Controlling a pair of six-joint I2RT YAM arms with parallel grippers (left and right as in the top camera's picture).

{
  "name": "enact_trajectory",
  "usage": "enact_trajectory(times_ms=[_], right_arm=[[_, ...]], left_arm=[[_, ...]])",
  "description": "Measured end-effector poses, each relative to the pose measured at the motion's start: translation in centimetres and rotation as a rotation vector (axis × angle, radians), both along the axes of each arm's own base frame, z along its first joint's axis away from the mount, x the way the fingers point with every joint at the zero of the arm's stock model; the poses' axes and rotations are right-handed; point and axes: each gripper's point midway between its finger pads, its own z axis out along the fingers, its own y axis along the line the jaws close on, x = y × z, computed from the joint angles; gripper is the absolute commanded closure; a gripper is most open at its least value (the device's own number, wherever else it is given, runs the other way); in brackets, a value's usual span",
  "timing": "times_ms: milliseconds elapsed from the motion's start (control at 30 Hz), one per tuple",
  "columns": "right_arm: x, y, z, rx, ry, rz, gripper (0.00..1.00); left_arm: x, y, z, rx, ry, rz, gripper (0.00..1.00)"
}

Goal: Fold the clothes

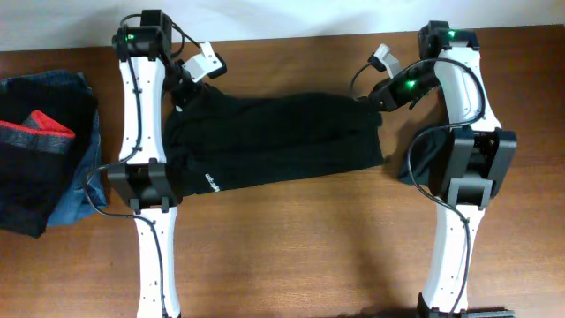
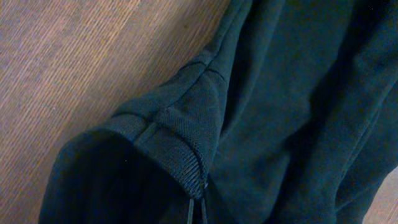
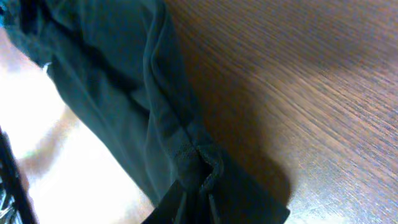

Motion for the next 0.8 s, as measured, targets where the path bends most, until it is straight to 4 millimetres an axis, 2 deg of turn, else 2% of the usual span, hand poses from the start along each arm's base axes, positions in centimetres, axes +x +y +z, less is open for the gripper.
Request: enact_trajectory(times_ms=[100,233,400,800], right_arm=[[0.0,0.1,1.7,0.005,-0.023,0.013,0.87],[-0.3,0.2,2.9,0.012,-0.03,0.023,0.87],[-1.0,0.3,3.0,0.015,-0.008,0.034,0.87],[-1.8,0.4,3.0,0.02,0.029,0.036,0.87]], left_arm=[[0.0,0.1,0.0,-0.004,0.01,0.027,0.99],[0.0,0.2,0.7,-0.011,0.017,0.076,0.99],[0.0,0.1,2.4,-0.034,0.032,0.194,0.98],[0.1,0.7,2.3,-0.04,0.112,0.412,0.98]])
